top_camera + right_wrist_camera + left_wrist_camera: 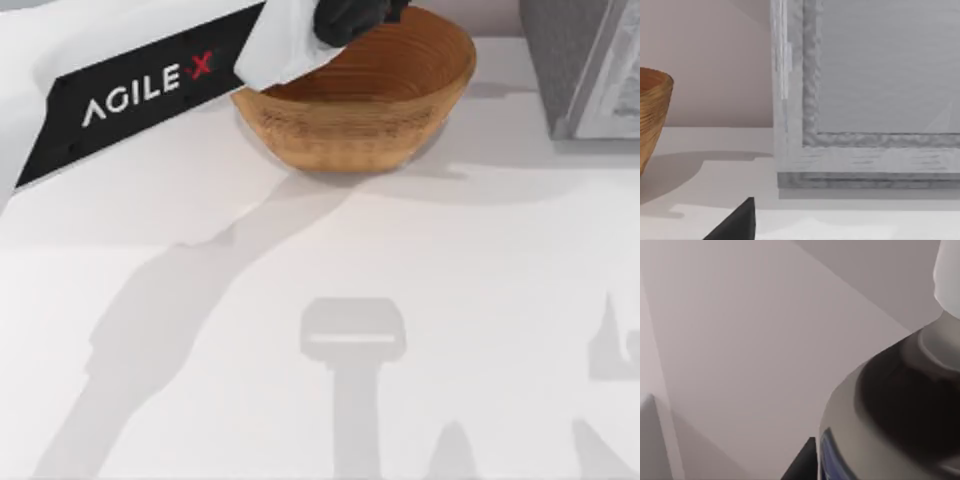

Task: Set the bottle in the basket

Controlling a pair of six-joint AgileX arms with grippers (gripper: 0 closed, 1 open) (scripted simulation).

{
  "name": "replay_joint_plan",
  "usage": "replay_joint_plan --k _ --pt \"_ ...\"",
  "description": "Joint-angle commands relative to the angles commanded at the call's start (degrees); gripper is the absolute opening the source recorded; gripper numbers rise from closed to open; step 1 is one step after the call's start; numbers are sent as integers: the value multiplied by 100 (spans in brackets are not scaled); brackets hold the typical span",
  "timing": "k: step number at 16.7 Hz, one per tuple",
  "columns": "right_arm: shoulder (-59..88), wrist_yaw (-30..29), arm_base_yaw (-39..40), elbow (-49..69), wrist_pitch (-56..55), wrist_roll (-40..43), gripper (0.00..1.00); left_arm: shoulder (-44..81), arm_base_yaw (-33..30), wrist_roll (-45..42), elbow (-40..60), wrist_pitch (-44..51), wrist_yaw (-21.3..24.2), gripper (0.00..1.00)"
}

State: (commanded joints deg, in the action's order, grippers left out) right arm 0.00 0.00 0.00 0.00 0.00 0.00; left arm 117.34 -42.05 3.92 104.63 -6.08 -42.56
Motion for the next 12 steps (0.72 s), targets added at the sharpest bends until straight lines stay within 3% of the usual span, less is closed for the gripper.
replay_joint_plan --k 11,12 --pt "0 0 0 0 0 0 100 901 338 -36 356 -549 357 0" --pt "0 0 0 0 0 0 100 901 338 -36 356 -549 357 8"
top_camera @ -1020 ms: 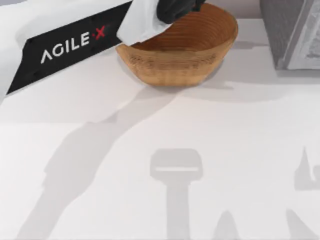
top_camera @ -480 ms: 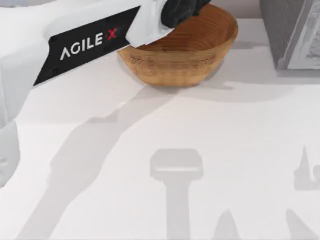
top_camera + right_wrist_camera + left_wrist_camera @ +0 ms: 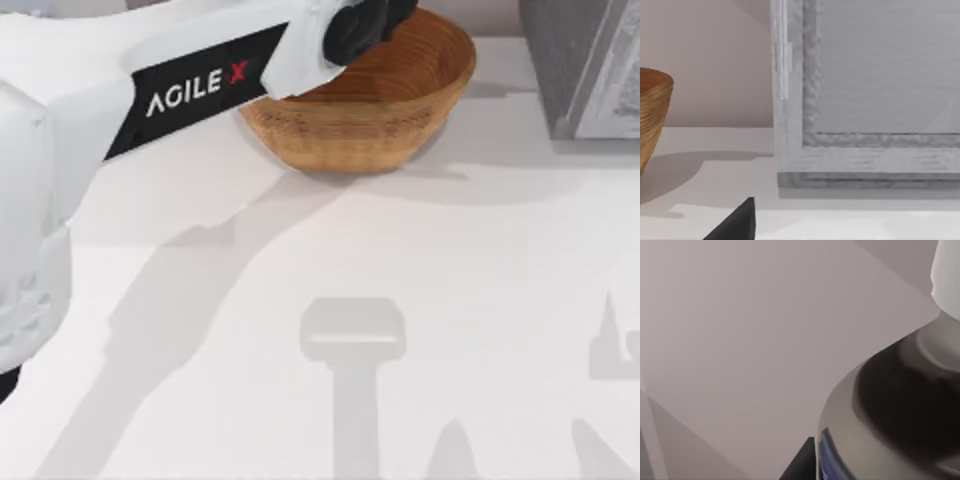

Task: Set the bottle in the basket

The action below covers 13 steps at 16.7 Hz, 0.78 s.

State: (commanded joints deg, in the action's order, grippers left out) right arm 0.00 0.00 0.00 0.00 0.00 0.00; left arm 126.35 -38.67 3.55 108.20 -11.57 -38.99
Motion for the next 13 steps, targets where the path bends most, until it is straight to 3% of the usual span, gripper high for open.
replay_joint_plan --k 12,13 --pt "0 0 0 0 0 0 100 0 0 0 0 0 0 98" --pt "0 0 0 0 0 0 100 0 0 0 0 0 0 100"
